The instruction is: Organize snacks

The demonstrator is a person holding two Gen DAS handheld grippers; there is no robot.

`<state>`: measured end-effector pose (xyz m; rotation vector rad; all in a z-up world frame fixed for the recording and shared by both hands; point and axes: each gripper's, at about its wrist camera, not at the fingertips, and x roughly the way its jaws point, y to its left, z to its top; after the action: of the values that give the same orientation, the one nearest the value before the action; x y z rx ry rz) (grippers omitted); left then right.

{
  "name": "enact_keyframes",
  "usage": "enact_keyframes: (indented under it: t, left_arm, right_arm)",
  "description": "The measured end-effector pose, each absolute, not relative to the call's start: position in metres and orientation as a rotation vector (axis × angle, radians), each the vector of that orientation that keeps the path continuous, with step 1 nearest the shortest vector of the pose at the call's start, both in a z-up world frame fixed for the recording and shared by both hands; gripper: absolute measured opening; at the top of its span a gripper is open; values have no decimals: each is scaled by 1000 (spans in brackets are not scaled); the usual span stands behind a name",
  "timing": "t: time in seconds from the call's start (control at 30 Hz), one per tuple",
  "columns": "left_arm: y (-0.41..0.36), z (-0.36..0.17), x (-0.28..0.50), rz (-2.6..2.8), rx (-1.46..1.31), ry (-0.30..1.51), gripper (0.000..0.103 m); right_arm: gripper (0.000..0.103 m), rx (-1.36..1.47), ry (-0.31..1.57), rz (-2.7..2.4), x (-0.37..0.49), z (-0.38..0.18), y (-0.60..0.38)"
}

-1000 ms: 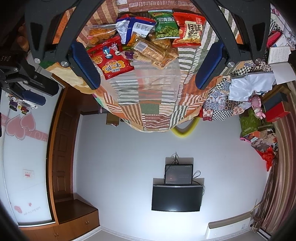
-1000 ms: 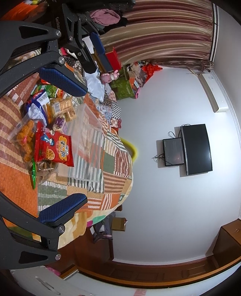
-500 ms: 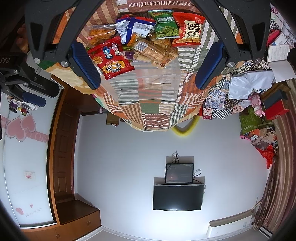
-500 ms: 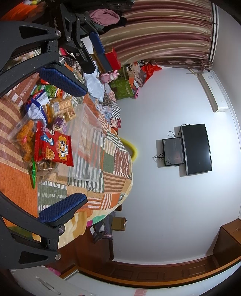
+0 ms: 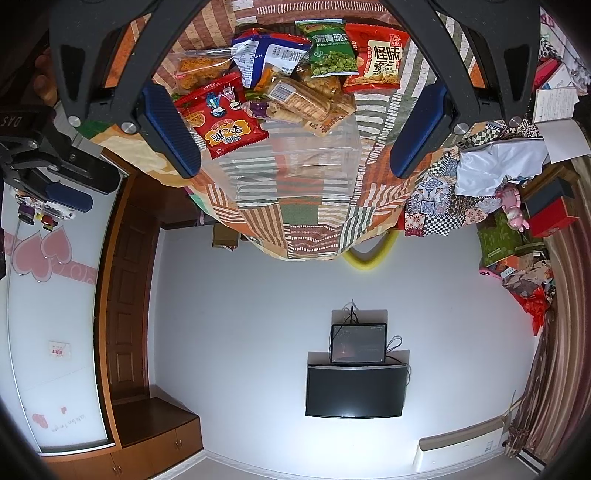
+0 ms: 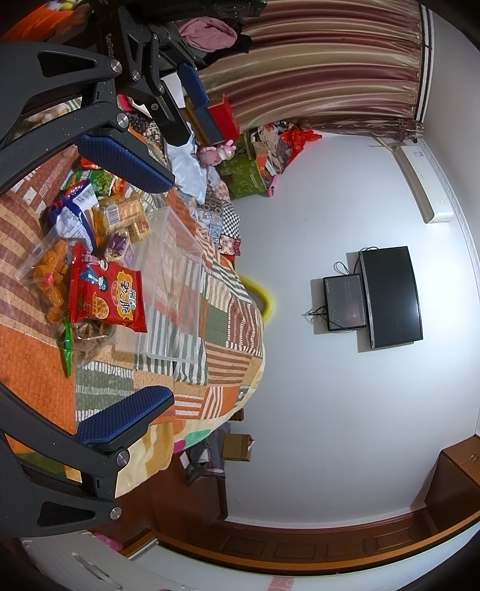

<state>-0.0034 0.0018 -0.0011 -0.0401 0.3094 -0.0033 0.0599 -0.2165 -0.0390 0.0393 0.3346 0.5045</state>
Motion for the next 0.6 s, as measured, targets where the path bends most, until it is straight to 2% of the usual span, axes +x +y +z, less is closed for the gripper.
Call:
enact_keyframes:
  t: [0.6]
  left_arm:
    - [11,-14,11,-10,-61,350,103]
  right_arm:
    - [103,33,376,505,73,-52,-213]
